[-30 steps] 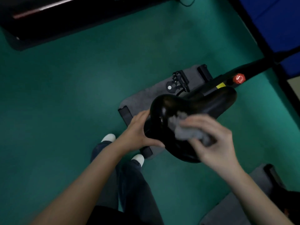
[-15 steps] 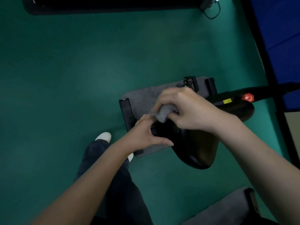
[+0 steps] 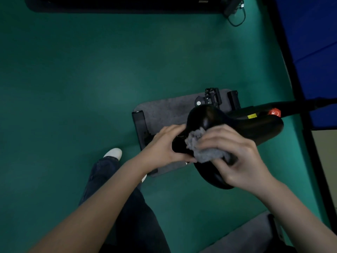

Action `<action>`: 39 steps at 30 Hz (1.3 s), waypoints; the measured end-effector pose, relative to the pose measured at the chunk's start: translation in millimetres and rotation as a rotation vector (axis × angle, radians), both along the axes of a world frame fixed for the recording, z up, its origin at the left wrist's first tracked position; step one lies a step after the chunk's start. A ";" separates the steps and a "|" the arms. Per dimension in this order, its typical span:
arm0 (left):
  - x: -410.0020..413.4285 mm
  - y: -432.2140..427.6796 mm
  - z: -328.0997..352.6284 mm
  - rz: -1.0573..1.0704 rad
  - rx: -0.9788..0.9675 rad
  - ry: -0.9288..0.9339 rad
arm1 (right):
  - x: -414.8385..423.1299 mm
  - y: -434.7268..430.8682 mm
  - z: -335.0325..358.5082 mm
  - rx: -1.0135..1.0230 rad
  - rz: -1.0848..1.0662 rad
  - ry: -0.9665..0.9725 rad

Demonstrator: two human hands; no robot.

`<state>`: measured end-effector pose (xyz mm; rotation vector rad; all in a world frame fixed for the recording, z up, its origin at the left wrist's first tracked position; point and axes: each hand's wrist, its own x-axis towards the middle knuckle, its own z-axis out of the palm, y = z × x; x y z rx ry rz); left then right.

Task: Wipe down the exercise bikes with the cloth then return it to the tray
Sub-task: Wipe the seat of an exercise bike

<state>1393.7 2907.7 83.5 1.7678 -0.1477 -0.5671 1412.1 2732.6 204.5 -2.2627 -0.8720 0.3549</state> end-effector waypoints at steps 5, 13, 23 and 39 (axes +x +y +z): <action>2.9 3.2 2.6 0.001 -0.015 -0.025 | -9.3 -4.5 -0.6 0.064 -0.197 -0.067; 29.9 18.2 12.7 -0.073 0.050 -0.060 | -104.0 -20.9 -11.0 0.172 -0.610 -0.088; 85.0 13.6 25.3 -0.418 0.106 -0.166 | -109.3 30.1 -56.7 0.918 -2.240 -0.034; 115.8 22.5 19.0 -0.560 -0.026 -0.258 | -39.5 175.8 -78.6 1.234 -2.635 -0.300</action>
